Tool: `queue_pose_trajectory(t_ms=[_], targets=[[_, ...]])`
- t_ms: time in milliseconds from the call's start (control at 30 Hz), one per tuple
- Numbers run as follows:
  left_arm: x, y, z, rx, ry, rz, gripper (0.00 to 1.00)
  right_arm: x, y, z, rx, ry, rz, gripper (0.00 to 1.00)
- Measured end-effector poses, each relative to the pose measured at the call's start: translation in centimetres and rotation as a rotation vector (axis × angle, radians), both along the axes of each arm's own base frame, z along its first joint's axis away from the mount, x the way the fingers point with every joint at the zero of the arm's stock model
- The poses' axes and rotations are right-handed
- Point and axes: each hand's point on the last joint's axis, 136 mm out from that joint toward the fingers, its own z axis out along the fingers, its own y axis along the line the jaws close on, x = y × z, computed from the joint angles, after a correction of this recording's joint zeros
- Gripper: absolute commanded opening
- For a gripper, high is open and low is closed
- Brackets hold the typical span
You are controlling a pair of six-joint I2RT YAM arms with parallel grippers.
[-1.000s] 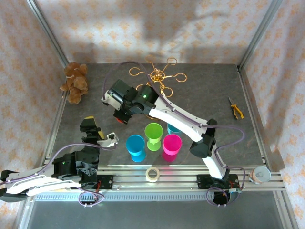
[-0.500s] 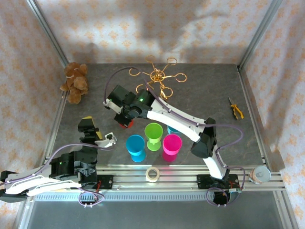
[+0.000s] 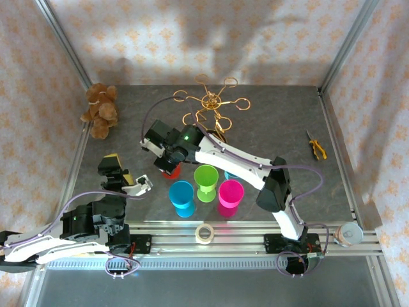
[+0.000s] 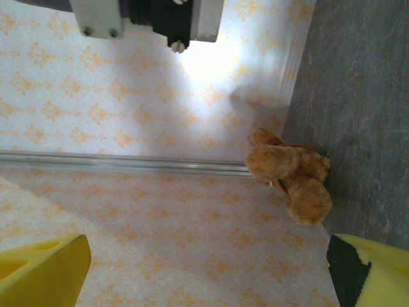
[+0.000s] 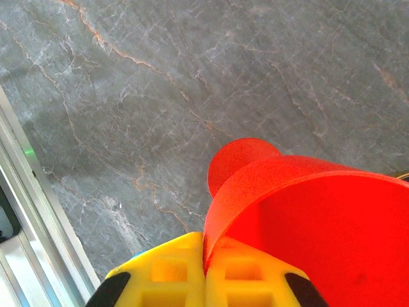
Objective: Take the wine glass off the wine glass rack
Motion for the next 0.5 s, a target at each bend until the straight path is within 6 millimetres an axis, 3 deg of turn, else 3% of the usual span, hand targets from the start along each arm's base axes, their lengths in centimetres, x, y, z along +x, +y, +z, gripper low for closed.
queue_pose_trajectory(t_ms=[500], targets=[[-0.1,0.7,1.3,-0.035,-0.013,0.013,0.97,-0.3,0.1,-2.1,-0.006,0.044,-0.025,0.00]])
